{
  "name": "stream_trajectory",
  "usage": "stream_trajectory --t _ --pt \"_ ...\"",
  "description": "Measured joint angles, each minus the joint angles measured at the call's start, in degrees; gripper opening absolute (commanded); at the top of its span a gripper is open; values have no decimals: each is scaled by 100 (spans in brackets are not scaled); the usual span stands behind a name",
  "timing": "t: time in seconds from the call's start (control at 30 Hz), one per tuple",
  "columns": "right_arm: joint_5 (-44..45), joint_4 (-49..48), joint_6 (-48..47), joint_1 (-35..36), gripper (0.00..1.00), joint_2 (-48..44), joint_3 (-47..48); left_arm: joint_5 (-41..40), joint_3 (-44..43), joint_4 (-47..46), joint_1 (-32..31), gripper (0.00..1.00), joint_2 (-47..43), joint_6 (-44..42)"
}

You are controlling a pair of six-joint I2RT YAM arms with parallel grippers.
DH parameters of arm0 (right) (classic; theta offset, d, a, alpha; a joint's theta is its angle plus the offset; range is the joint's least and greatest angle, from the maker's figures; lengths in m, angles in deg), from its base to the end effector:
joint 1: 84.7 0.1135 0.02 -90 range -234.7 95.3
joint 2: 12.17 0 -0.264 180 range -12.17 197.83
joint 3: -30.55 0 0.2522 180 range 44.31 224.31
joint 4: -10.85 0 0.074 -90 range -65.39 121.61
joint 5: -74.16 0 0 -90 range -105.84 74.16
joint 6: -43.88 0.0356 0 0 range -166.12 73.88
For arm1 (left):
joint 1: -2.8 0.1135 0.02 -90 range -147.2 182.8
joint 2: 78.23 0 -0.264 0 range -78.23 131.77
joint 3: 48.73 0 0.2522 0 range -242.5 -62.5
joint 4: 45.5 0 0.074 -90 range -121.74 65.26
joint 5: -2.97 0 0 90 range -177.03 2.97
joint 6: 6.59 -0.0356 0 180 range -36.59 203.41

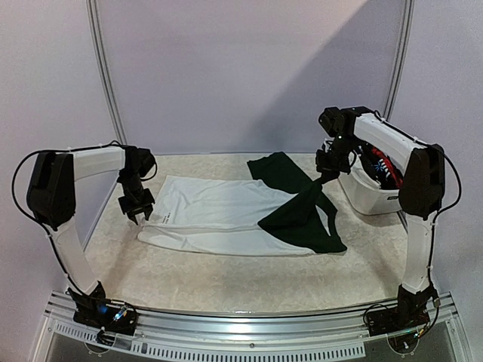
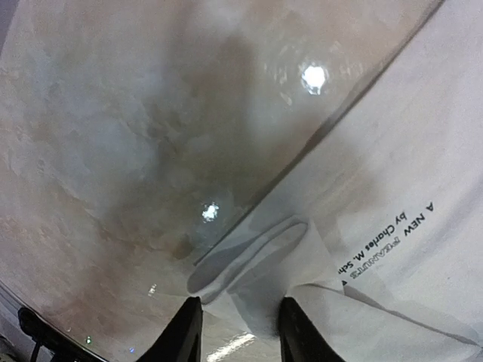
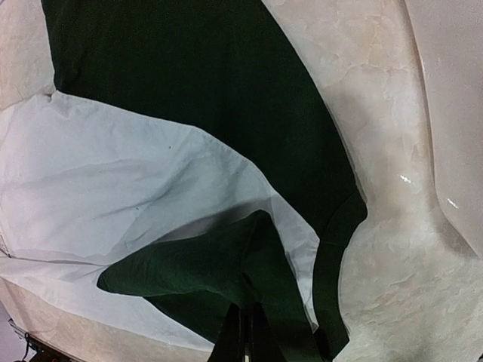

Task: Fold and stack the mixed laundry pile
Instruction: Adjust the 1/3-folded T-shirt at the center of the board.

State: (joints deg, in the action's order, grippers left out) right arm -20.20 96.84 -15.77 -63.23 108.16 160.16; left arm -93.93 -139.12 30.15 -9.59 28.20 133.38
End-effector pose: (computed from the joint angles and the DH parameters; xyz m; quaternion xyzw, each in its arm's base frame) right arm 0.3967 0.1589 0.2755 0.0725 0.9899 0.0845 0.0875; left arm 0.3270 -0.0675 0.1877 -0.3206 0.9452 0.0591 0.0186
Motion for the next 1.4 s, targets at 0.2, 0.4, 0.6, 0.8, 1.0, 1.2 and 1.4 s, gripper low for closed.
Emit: stream_trajectory --t 0.2,0.4,0.6,0.8,1.0,1.2,1.4 --pt "-229 -332 254 -175 40 153 50 -334 160 -33 323 50 -710 293" --pt "-612 -417 295 -422 70 614 905 -385 374 -120 302 49 -1215 149" --pt "-658 -511 254 -450 68 363 623 -247 1207 -323 173 54 -1226 -313" --pt "-951 -1056 409 -356 66 -942 -1919 94 1843 -765 153 56 -1309 -509" --pt "-1294 -1626 754 -175 63 -2081 -3869 431 2094 -1375 151 56 -1309 -535" --pt "-1473 -1991 1102 -166 59 -2771 -5064 699 2343 -1956 177 56 -1309 -468" --pt "-1838 -2485 1390 -166 41 -3180 -6004 953 2538 -2380 251 53 -1309 -337"
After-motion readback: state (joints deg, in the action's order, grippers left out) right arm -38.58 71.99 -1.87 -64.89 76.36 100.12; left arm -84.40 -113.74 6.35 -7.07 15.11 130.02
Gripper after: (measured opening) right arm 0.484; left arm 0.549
